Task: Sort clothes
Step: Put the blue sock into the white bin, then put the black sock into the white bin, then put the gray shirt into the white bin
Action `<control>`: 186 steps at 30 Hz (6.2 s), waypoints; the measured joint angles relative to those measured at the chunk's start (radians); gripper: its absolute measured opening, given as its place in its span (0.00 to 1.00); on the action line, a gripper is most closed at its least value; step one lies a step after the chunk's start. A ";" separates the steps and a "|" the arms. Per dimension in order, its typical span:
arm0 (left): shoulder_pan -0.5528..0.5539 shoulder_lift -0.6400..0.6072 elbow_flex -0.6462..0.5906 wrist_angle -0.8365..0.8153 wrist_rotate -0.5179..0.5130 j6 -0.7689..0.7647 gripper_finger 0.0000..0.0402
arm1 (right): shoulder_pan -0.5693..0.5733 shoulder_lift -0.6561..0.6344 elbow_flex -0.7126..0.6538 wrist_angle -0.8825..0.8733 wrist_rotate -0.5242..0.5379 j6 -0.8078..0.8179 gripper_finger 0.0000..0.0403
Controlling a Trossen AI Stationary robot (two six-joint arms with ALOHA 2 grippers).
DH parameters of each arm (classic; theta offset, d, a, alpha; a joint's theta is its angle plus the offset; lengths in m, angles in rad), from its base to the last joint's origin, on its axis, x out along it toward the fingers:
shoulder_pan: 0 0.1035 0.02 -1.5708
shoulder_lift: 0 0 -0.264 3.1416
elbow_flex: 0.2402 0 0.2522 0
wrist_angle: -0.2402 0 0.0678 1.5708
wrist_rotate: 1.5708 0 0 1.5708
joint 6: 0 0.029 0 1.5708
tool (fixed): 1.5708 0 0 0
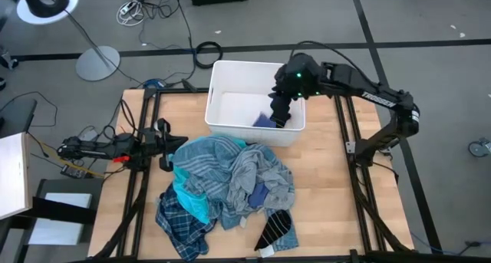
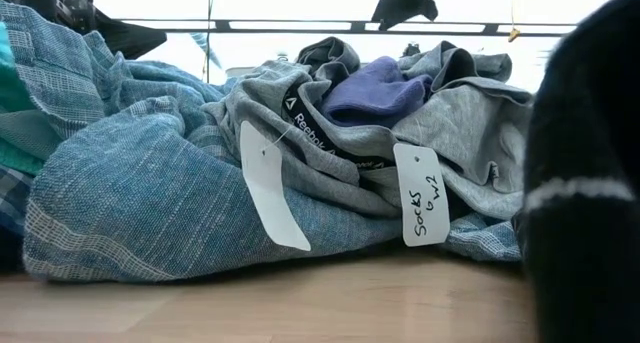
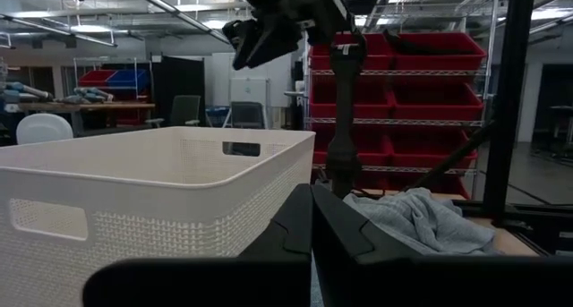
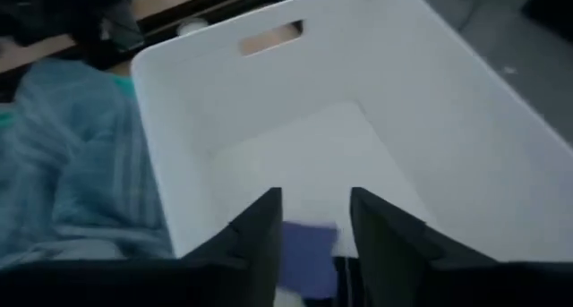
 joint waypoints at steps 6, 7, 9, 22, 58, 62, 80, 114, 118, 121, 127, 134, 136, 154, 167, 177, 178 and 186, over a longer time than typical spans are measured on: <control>0.000 0.000 0.000 0.000 0.000 0.000 0.01 | 0.100 -0.055 0.000 -0.025 -0.180 0.037 0.42; 0.000 0.000 0.000 0.000 0.000 0.000 0.01 | 0.140 -0.058 0.000 -0.036 -0.162 0.037 0.41; 0.000 0.000 0.000 0.000 0.000 0.000 0.01 | 0.230 -0.058 0.000 -0.057 -0.100 0.036 0.40; 0.000 0.000 0.000 0.000 0.000 0.000 0.01 | 0.631 0.160 0.000 -0.057 0.047 -0.002 0.32; 0.000 0.000 0.000 0.000 0.000 0.000 0.01 | 0.456 0.213 0.444 -0.234 0.506 0.058 0.03; 0.000 0.000 0.000 0.000 0.000 0.000 0.01 | 0.311 0.210 0.447 -0.255 0.449 0.052 0.05; 0.000 0.000 0.000 0.000 0.000 0.000 0.01 | -0.038 0.174 0.433 -0.569 -0.076 -0.089 0.43; 0.000 0.000 0.000 0.000 0.000 0.000 0.01 | 0.942 0.457 -0.070 -0.233 0.058 1.279 0.34; 0.000 0.000 0.000 0.000 0.000 0.000 0.01 | 0.955 0.555 -0.072 -0.218 0.025 1.335 0.34; 0.000 0.000 0.000 0.000 0.000 0.000 0.01 | 0.962 0.611 -0.072 -0.211 0.023 1.355 0.33; 0.000 0.000 0.000 0.000 0.000 0.000 0.01 | 0.960 0.690 -0.072 -0.071 -0.026 1.319 0.19; 0.000 0.000 0.000 0.000 0.000 0.000 0.01 | 0.960 0.631 -0.072 -0.063 -0.015 1.309 0.02; 0.000 0.000 0.000 0.000 0.000 0.000 0.01 | 0.961 0.567 -0.036 -0.127 0.024 1.309 0.01; 0.000 0.000 0.000 0.000 0.000 0.000 0.01 | 0.729 0.155 0.394 -0.415 0.606 0.727 0.00; 0.000 0.000 0.000 0.000 0.000 0.000 0.01 | 0.236 0.139 0.423 -0.338 0.465 0.188 0.12; 0.000 0.000 0.000 0.000 0.000 0.000 0.01 | 0.062 0.169 0.422 -0.339 0.268 0.045 0.39; 0.000 0.000 0.000 0.000 0.000 0.000 0.01 | 0.058 0.160 0.422 -0.343 0.266 0.045 0.41; 0.000 0.000 0.000 0.000 0.000 0.000 0.01 | 0.111 0.046 0.422 -0.404 0.170 0.240 0.47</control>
